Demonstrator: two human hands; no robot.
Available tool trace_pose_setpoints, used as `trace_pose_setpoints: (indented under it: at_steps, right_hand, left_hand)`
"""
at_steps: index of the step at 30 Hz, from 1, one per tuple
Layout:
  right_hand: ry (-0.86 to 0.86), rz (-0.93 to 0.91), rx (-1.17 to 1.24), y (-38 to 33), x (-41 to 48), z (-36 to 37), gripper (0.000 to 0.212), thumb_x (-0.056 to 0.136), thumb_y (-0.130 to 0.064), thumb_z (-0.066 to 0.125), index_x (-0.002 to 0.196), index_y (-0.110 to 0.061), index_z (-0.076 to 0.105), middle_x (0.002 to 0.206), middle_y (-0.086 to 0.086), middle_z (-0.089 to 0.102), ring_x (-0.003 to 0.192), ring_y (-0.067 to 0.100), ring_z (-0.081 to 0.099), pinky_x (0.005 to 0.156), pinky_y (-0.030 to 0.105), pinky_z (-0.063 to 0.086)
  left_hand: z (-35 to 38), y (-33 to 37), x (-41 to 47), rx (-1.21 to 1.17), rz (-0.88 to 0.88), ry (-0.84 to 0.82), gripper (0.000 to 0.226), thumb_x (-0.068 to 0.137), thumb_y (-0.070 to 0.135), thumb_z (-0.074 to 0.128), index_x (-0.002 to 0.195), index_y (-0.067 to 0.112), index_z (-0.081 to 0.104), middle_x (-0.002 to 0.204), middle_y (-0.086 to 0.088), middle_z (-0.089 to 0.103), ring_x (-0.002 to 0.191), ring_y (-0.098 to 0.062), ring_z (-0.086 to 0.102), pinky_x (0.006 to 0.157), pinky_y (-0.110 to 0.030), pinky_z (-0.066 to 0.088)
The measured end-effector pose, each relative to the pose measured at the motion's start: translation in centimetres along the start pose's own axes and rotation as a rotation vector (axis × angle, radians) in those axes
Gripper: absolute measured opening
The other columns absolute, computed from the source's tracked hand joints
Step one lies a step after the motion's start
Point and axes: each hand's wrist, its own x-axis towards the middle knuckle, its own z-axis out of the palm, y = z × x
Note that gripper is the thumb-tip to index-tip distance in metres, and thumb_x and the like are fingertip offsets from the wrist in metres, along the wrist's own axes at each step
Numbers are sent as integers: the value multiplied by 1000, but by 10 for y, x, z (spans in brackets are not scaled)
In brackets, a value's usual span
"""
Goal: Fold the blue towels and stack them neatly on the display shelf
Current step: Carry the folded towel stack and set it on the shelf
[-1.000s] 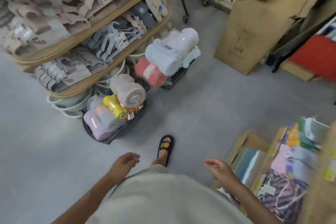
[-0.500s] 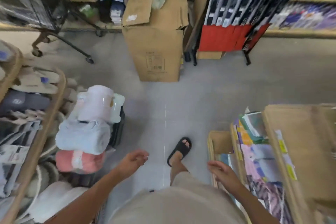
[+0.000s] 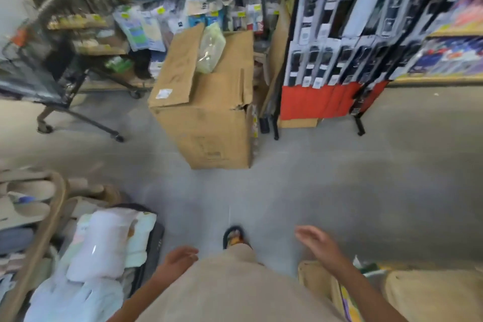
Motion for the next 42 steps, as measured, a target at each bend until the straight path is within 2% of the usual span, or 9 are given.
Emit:
trace_pose_setpoints:
  at_steps: [4, 8, 12, 17, 27, 30, 32, 35, 42]
  right_hand:
    - [88, 92, 110, 0, 37, -46, 14, 94, -5, 70, 96, -19, 71, 101, 7, 72, 95, 17, 64, 87, 22, 48]
    - [285, 175, 237, 3, 67, -100, 14, 92, -4, 73, 97, -17, 73, 89, -6, 76, 84, 5, 69, 71, 6, 47]
    - [467, 211, 408, -18, 80, -152, 12, 94, 0, 69, 104, -6, 72, 96, 8, 76, 93, 18, 68, 84, 23, 51]
    - [745, 219, 643, -42, 74, -224, 13, 91, 4, 69, 97, -8, 72, 98, 10, 71, 76, 0, 67, 72, 11, 50]
    - [1193, 123, 765, -42, 36, -414, 23, 94, -10, 70, 117, -10, 69, 113, 2, 72, 101, 9, 67, 82, 12, 51]
    - [1363, 63, 764, -27, 12, -475, 20, 93, -8, 72, 112, -11, 72, 110, 9, 74, 103, 22, 70, 90, 26, 54]
    - [1430, 32, 798, -15, -7, -511, 18, 94, -11, 71, 113, -13, 71, 101, 15, 75, 93, 30, 69, 82, 35, 57]
    - [1597, 9, 915, 6, -34, -556, 15, 95, -4, 68, 108, -10, 72, 93, 7, 77, 81, 23, 70, 65, 23, 56]
    - [1876, -80, 1507, 76, -89, -669, 12, 102, -3, 53, 109, -8, 62, 96, 11, 67, 81, 29, 69, 71, 38, 55]
  left_hand:
    - [36, 97, 84, 121, 49, -137, 30, 93, -19, 53, 86, 5, 70, 83, -20, 67, 79, -29, 58, 65, -29, 47]
    - [98, 216, 172, 385, 161, -358, 23, 95, -14, 52, 97, 2, 70, 85, -11, 71, 64, -9, 65, 54, -10, 45]
    - [192, 349, 240, 639, 330, -613, 23, 99, -8, 52, 100, 9, 68, 96, -9, 70, 70, 0, 66, 61, -10, 47]
    - [346, 464, 263, 940, 542, -921, 10, 95, 5, 62, 99, 12, 68, 97, -9, 68, 90, -23, 63, 89, -39, 50]
    - [661, 574, 146, 1121, 1010, -1418, 21, 96, 21, 63, 100, 42, 64, 107, 8, 74, 100, -4, 67, 92, -24, 49]
    - [734, 598, 94, 1110, 1213, -1551, 18, 90, 36, 58, 106, 40, 64, 107, 16, 71, 100, 7, 63, 92, -17, 47]
    - [780, 612, 65, 1121, 1335, -1594, 27, 88, 45, 54, 112, 38, 66, 109, 24, 68, 105, 7, 62, 96, -20, 47]
    - [845, 628, 20, 1137, 1519, -1670, 35, 90, 49, 51, 121, 38, 62, 120, 24, 64, 114, 3, 58, 99, -24, 46]
    - [1022, 648, -116, 1016, 1829, -1856, 35, 98, 37, 58, 132, 32, 57, 138, 4, 55, 123, -13, 56, 106, -33, 44]
